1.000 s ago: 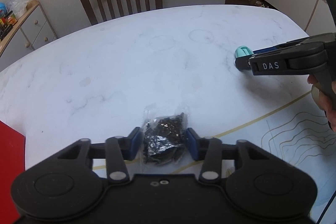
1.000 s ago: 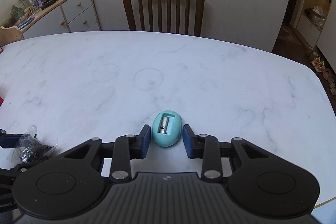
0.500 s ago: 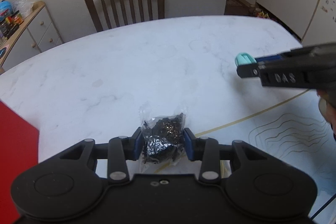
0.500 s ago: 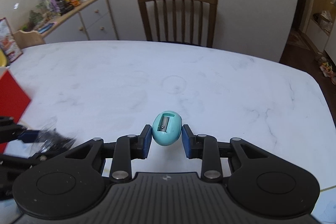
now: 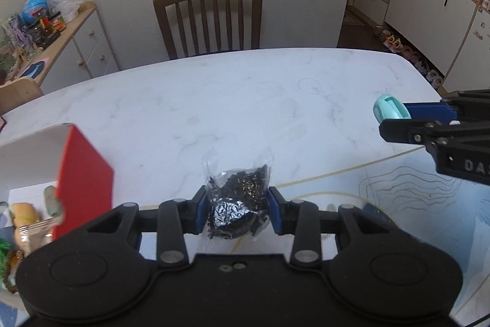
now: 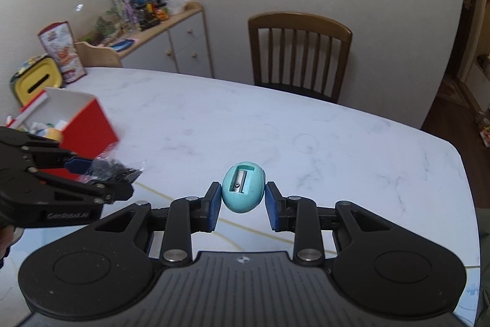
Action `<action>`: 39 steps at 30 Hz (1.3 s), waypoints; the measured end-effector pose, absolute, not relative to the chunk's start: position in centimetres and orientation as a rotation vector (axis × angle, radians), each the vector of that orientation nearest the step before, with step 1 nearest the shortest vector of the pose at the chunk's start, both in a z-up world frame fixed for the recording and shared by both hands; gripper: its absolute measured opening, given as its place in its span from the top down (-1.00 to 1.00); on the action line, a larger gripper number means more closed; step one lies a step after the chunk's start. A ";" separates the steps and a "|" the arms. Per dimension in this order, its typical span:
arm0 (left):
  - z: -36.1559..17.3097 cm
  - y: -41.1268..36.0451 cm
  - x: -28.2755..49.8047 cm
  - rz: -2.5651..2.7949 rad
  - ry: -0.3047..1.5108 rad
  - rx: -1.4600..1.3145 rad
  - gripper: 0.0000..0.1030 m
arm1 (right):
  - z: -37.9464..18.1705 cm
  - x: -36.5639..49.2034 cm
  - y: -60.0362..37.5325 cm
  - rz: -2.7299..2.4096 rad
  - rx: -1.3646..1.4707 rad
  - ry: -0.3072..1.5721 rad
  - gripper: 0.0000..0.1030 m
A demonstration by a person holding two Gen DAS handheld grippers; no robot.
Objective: Organize objects
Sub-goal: 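Grasp the black bead bag with left tool while right grasps the teal sharpener, then lift and carry the black bag and teal sharpener over the box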
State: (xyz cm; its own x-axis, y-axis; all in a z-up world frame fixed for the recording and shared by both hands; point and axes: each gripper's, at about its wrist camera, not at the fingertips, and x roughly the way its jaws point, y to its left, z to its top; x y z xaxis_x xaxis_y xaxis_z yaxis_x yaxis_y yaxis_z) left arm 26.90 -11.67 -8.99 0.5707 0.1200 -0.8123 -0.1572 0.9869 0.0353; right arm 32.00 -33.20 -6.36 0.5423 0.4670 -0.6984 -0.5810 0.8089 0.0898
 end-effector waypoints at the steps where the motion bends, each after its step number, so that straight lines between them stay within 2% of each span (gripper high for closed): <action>1: -8.6 -11.4 26.5 0.162 0.945 -0.045 0.27 | -5.9 31.4 -33.0 0.631 -0.159 0.775 0.41; 12: -5.4 -7.5 21.5 0.162 0.908 -0.104 0.27 | -1.7 25.8 -28.5 0.706 -0.161 0.738 0.41; 22: -3.9 -0.9 17.1 0.193 0.883 -0.121 0.27 | 0.4 21.4 -21.6 0.764 -0.187 0.717 0.41; 39: -3.3 11.4 13.5 0.257 0.862 -0.109 0.26 | 0.3 18.8 -10.0 0.776 -0.202 0.713 0.41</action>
